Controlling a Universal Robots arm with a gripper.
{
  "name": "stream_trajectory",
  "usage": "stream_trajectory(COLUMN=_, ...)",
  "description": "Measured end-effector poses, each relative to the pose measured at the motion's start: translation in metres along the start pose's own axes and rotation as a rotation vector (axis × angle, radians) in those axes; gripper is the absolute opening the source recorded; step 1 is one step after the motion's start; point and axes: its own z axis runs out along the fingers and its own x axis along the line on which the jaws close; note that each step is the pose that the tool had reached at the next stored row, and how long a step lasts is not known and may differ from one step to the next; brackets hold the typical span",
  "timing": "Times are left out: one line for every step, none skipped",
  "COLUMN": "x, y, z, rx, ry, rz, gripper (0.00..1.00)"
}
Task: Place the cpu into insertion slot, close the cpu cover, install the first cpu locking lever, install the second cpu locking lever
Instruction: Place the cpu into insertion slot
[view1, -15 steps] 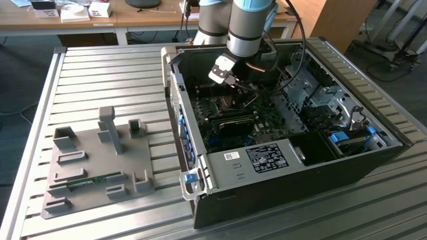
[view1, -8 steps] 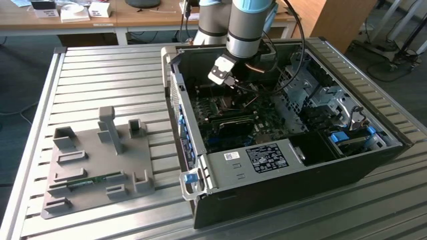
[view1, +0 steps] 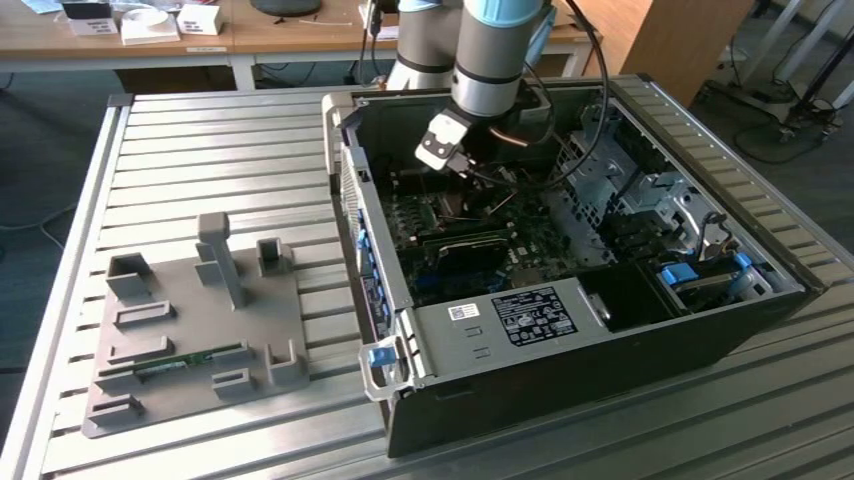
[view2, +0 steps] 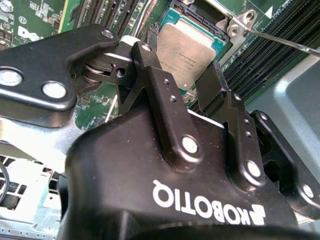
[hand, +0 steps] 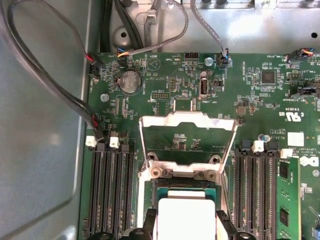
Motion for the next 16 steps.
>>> stream_trajectory(x=0.0, y=-0.0002, z=0.0003, rx=0.0, ry=-0.0001, rz=0.0, gripper=0.54)
stream_trajectory(x=0.0, y=-0.0003, z=0.0006, rx=0.0, ry=-0.0001, rz=0.0, gripper=0.54)
stream_trajectory(x=0.0, y=-0.0003, z=0.0009, rx=0.0, ry=-0.0001, rz=0.0, gripper=0.54)
stream_trajectory(x=0.0, y=-0.0003, z=0.0015, rx=0.0, ry=-0.0001, rz=0.0, gripper=0.54)
stream_trajectory(x=0.0, y=-0.0004, z=0.002, rx=0.0001, ry=-0.0001, rz=0.0, gripper=0.54)
stream_trajectory(x=0.0, y=-0.0004, z=0.0026, rx=0.0, ry=-0.0001, rz=0.001, gripper=0.54)
stream_trajectory(x=-0.0001, y=-0.0004, z=0.0029, rx=0.0001, ry=-0.0002, rz=0.001, gripper=0.54)
stream_trajectory(x=-0.0001, y=-0.0004, z=0.0029, rx=0.0002, ry=-0.0003, rz=0.001, gripper=0.54)
stream_trajectory(x=-0.0001, y=-0.0004, z=0.0029, rx=0.0002, ry=-0.0004, rz=0.001, gripper=0.54)
stream_trajectory(x=-0.0001, y=-0.0004, z=0.0029, rx=0.0002, ry=-0.0004, rz=0.001, gripper=0.54)
stream_trajectory(x=-0.0001, y=-0.0004, z=0.0029, rx=0.0001, ry=-0.0003, rz=0.001, gripper=0.54)
stream_trajectory(x=-0.0001, y=-0.0004, z=0.003, rx=0.0001, ry=-0.0002, rz=0.001, gripper=0.54)
stream_trajectory(x=-0.0001, y=-0.0004, z=0.003, rx=0.0001, ry=-0.0002, rz=0.001, gripper=0.54)
stream_trajectory(x=-0.0001, y=-0.0004, z=0.003, rx=0.0001, ry=-0.0002, rz=0.001, gripper=0.54)
stream_trajectory(x=-0.0001, y=-0.0004, z=0.003, rx=0.0001, ry=-0.0002, rz=0.001, gripper=0.54)
stream_trajectory(x=-0.0001, y=-0.0004, z=0.003, rx=0.0001, ry=-0.0002, rz=0.001, gripper=0.54)
